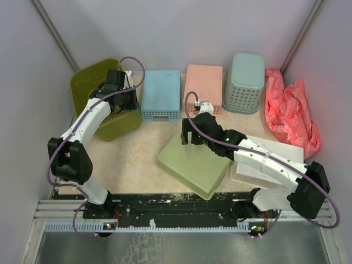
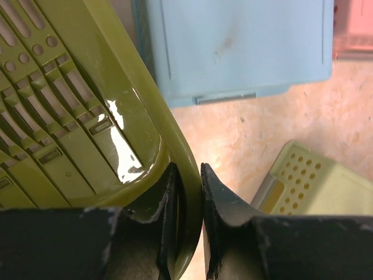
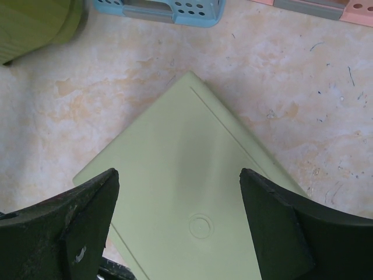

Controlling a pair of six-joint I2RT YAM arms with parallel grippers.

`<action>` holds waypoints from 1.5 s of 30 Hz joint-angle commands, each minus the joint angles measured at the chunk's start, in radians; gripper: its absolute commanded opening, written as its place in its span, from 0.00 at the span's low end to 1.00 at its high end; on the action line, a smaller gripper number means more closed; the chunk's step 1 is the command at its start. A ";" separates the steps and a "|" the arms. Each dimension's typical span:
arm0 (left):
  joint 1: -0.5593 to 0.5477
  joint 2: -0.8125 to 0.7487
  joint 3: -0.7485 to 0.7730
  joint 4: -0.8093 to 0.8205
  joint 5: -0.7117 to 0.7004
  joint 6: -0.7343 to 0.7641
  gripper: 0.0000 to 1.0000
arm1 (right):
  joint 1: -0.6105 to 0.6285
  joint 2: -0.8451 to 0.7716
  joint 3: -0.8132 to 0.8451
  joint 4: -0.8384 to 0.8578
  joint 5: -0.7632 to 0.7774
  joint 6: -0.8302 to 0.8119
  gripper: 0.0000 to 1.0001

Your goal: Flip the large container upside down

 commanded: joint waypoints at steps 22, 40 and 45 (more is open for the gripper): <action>-0.227 0.088 0.169 -0.060 0.147 0.283 0.00 | -0.019 -0.072 -0.003 0.024 0.038 0.019 0.85; -0.177 -0.164 -0.043 -0.179 -0.223 0.138 0.00 | -0.024 -0.052 -0.007 0.038 0.028 0.017 0.85; -0.137 -0.336 -0.128 -0.088 -0.094 0.056 0.00 | -0.031 -0.059 -0.012 0.040 0.024 0.010 0.85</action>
